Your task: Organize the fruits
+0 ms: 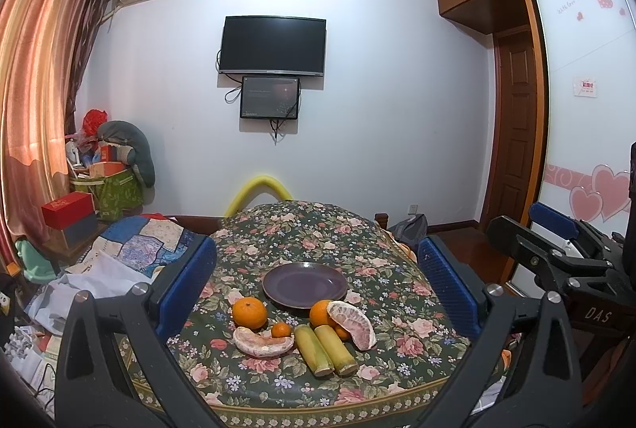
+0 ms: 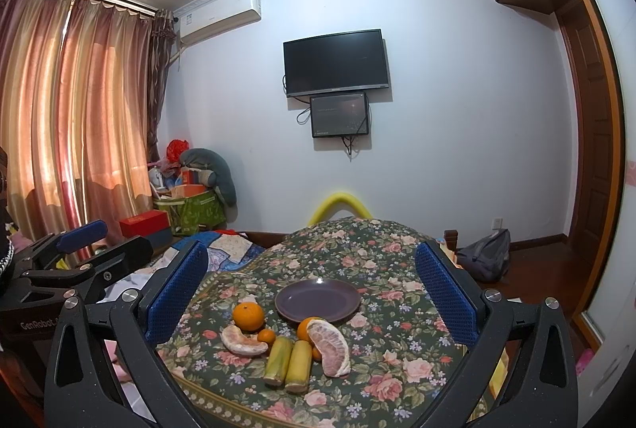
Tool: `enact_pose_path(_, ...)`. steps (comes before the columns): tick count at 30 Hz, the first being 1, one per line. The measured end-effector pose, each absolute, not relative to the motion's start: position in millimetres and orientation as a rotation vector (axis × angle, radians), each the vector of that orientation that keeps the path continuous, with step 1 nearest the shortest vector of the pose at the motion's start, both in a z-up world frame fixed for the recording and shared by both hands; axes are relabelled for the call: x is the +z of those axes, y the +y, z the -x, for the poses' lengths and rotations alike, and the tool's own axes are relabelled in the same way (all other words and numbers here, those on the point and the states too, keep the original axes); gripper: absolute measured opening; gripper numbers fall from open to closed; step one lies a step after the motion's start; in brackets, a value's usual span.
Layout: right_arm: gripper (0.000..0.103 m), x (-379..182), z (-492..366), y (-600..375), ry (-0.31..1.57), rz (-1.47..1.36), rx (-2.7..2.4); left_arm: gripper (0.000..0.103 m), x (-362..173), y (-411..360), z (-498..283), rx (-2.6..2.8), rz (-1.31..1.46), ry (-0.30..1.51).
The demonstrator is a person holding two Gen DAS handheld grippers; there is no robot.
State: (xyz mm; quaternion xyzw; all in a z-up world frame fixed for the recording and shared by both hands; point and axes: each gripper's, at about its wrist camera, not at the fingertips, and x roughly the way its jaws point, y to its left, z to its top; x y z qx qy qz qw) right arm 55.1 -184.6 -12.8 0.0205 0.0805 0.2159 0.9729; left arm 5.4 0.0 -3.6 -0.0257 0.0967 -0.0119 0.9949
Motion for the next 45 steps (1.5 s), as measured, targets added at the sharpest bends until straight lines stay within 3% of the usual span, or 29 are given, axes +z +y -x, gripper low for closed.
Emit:
enact_pose_path(19, 0.103, -17.9, -60.2, -181.9, 0.186, -0.033, 0.426, 0.103, -9.0, 2.8, -19.0, -0.018, 0.049, 0.219)
enact_pose_path(41, 0.103, -89.7, -155.6, -165.9, 0.468, 0.084, 0.368, 0.103, -89.4, 49.2, -123.6, 0.038, 0.107, 0.494)
enact_pose_path(45, 0.103, -105.4, -171.1, -162.7, 0.527, 0.092, 0.382, 0.097, -108.4, 58.4, -137.0, 0.063, 0.100, 0.537)
